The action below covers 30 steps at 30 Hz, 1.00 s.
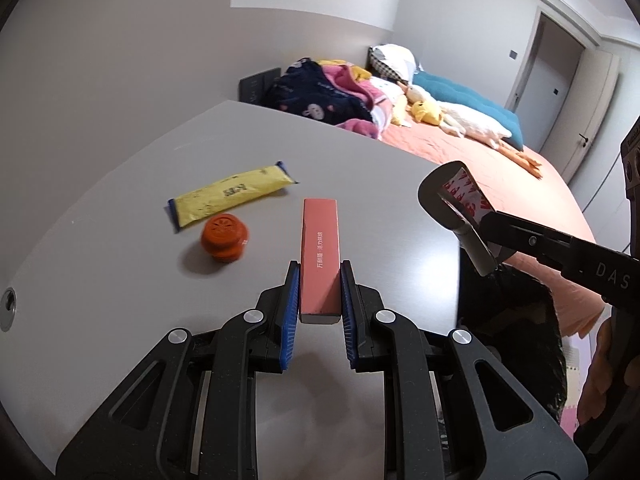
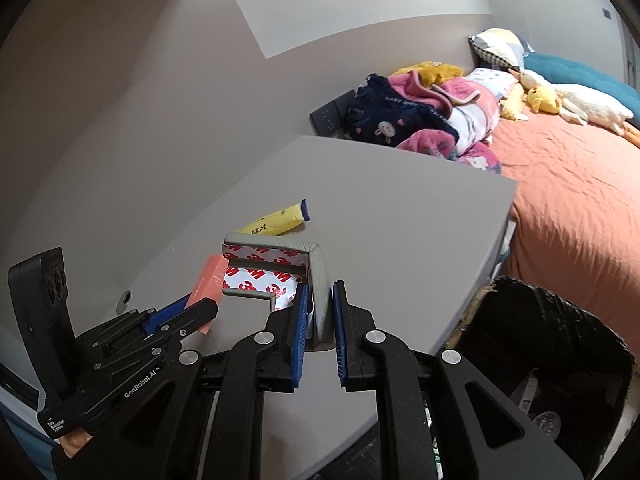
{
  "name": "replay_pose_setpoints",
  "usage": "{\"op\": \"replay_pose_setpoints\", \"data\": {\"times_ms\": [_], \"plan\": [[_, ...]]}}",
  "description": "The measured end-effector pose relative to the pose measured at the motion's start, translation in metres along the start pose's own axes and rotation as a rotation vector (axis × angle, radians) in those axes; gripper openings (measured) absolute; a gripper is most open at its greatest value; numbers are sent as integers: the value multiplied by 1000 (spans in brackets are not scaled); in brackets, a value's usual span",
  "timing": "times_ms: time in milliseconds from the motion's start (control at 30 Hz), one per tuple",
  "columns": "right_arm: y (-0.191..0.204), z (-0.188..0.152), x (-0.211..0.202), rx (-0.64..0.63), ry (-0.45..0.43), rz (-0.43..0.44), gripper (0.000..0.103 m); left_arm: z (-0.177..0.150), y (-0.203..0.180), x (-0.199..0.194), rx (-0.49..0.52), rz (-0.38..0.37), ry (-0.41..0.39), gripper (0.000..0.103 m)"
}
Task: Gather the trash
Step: 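Carry the red-and-white box and pink box over the black bin with both tools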
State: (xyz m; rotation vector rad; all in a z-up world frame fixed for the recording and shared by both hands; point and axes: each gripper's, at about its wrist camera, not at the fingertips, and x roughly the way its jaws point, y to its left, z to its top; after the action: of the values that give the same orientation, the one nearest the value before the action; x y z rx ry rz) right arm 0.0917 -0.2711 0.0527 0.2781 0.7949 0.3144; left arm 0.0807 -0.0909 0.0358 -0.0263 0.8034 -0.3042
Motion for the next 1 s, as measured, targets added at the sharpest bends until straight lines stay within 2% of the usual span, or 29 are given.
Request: {"op": "replay_pose_setpoints", "data": {"times_ms": [400, 1000], "plan": [[-29, -17, -49, 34, -49, -35, 14, -11, -44, -10, 50, -49, -5, 19], [-82, -40, -98, 118, -103, -114, 14, -21, -103, -11, 141, -131, 10, 19]]}}
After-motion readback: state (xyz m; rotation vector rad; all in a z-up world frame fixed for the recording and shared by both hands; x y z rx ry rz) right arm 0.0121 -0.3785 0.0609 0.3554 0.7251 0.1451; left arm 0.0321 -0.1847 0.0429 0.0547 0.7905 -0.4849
